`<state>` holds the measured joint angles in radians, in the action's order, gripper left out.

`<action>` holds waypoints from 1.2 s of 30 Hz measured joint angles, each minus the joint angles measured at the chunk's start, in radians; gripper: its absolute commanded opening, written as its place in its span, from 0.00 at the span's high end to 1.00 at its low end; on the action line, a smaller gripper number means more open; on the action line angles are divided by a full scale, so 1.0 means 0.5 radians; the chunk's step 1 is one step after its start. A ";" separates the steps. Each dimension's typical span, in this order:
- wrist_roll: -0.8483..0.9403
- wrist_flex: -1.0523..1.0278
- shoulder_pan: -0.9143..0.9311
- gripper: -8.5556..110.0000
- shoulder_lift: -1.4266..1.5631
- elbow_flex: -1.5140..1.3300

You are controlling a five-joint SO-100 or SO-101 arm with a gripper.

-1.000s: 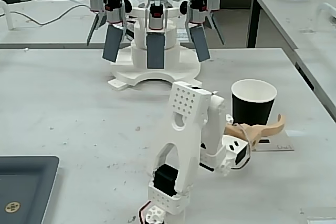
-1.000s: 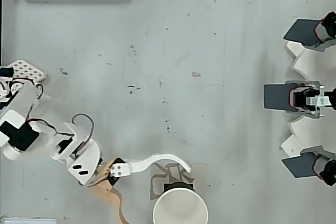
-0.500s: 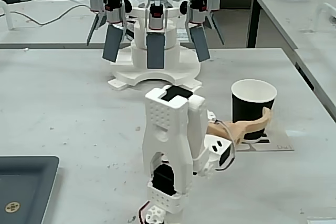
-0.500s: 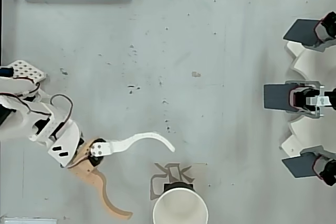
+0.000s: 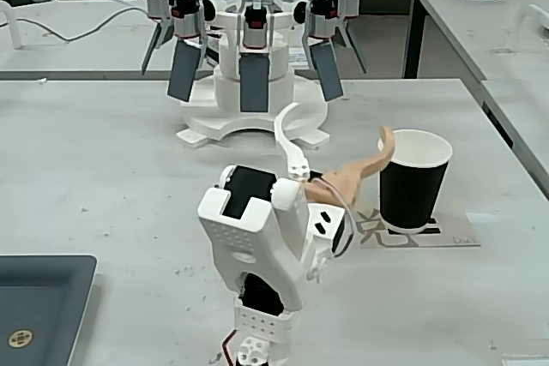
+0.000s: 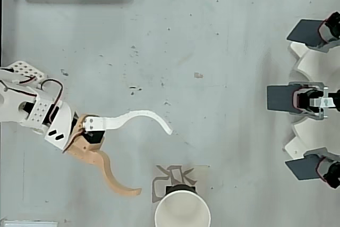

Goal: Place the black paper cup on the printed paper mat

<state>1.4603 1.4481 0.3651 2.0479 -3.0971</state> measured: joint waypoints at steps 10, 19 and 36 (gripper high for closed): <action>0.000 -0.209 -0.503 0.75 0.267 -0.025; 0.110 -0.463 -0.908 0.75 0.267 0.021; 0.160 -0.512 -0.976 0.76 -0.736 0.988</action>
<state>1.5401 1.1919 -0.1227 1.6797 -2.6032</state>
